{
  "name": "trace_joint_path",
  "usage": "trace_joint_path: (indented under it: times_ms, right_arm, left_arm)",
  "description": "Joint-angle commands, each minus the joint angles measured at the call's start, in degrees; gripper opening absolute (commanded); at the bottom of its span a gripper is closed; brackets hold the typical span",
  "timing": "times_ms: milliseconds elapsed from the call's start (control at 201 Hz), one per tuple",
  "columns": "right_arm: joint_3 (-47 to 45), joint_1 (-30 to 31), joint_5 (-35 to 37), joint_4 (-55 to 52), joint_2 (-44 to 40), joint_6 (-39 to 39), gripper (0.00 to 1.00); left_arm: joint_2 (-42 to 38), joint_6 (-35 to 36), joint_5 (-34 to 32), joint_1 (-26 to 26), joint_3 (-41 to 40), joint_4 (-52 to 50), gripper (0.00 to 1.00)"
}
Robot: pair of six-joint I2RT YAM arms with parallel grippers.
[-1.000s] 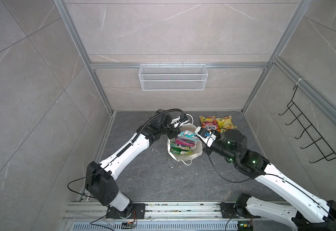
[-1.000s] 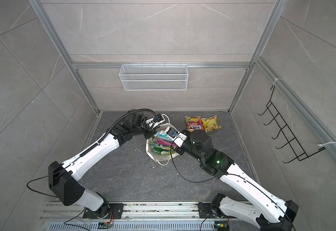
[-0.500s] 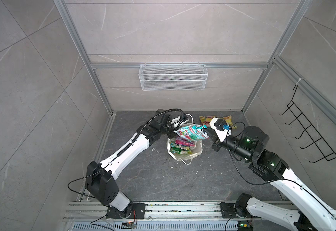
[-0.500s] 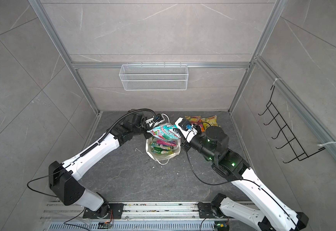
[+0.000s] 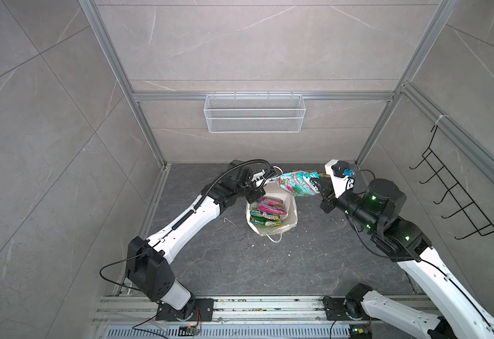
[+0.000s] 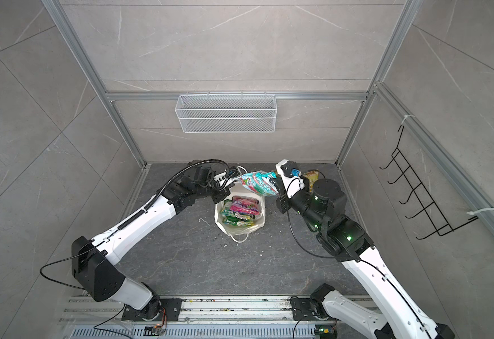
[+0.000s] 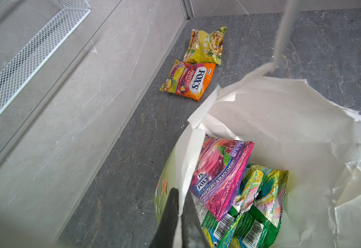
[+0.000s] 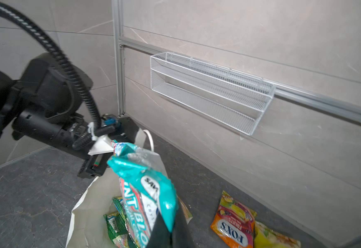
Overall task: Take the snacks out of the paper bag
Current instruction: Place the snack at the middle-right of the table.
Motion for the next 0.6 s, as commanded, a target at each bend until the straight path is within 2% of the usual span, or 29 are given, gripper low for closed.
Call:
trace_joint_path:
  times_ms: [0,289,463,592]
  right_arm:
    - [2.57,-3.07,-1.22,0.72,0.19,4.81,0.00]
    - [4.26,-13.74,-1.94,-2.70,7.45,10.31,0.00]
    - [3.09,-27.39,-16.98,-5.09,16.01,18.45,0.00]
    - [1.33,-33.62,-23.77,-5.43,20.27,21.22,0.00]
  left_arm:
    - [-0.49,-0.77,-0.55,-0.11,1.96,2.78,0.00]
    - [-1.83,-0.39,-0.35,-0.14,0.31,3.85,0.00]
    - [-2.18,-0.02,0.08,-0.17,-0.18,3.94,0.00]
    - [-2.18,0.31,0.26,-0.13,-0.18,4.15,0.00]
